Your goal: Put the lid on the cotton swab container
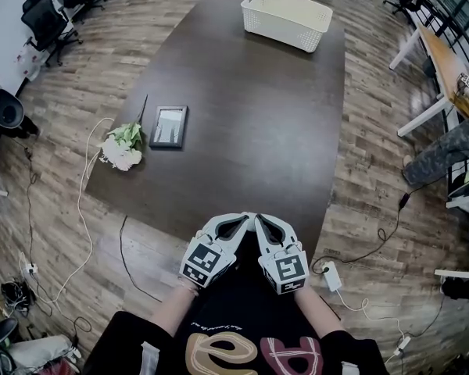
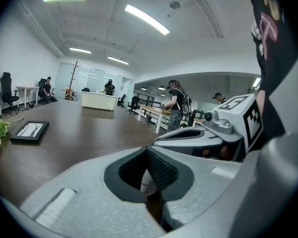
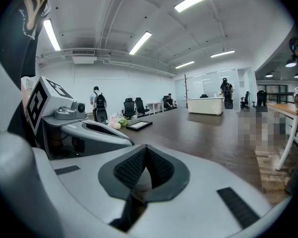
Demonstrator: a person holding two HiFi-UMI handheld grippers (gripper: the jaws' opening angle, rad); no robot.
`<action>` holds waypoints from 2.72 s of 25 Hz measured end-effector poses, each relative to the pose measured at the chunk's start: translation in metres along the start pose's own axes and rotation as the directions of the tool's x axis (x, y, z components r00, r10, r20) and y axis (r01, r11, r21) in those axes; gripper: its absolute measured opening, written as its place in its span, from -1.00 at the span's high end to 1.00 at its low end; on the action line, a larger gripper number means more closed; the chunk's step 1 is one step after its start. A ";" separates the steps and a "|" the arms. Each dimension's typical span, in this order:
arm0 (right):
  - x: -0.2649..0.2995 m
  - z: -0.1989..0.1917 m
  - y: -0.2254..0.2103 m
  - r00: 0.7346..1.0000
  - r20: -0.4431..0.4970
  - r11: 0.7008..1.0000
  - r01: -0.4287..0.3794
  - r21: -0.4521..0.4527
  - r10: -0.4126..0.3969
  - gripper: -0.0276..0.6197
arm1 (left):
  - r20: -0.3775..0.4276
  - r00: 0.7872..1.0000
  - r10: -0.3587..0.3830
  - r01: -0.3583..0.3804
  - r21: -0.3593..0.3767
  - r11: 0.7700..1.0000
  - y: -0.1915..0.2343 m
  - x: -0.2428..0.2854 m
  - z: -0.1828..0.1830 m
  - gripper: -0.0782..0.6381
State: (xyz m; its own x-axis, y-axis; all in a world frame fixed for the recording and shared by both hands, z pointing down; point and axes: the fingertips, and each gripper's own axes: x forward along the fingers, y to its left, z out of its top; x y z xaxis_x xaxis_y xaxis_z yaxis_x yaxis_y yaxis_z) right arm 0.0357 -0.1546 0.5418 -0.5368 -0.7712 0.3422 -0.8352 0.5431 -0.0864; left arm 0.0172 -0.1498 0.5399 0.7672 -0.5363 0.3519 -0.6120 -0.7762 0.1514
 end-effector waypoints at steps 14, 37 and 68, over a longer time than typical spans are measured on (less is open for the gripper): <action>-0.003 -0.004 0.006 0.995 -0.081 0.999 -0.052 -0.001 0.052 0.89 | 0.015 1.000 0.012 -0.012 0.008 1.000 -0.004 0.003 -0.001 0.77; -0.005 -0.006 0.015 0.986 -0.118 0.992 -0.113 0.055 0.119 0.89 | -0.007 1.000 0.018 -0.018 -0.050 0.999 -0.002 0.003 -0.001 0.77; -0.065 0.014 -0.047 0.993 0.024 0.986 0.110 0.130 -0.113 0.90 | 0.110 0.980 0.167 -0.156 -0.102 0.982 -0.004 -0.036 0.033 0.77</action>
State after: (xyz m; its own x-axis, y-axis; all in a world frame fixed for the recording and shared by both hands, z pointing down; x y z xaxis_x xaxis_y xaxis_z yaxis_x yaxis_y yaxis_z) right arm 0.1077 -0.1348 0.5103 -0.4412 -0.8355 0.3276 -0.8974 0.4077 -0.1688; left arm -0.0015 -0.1382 0.4964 0.6704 -0.6919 0.2681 -0.7408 -0.6450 0.1878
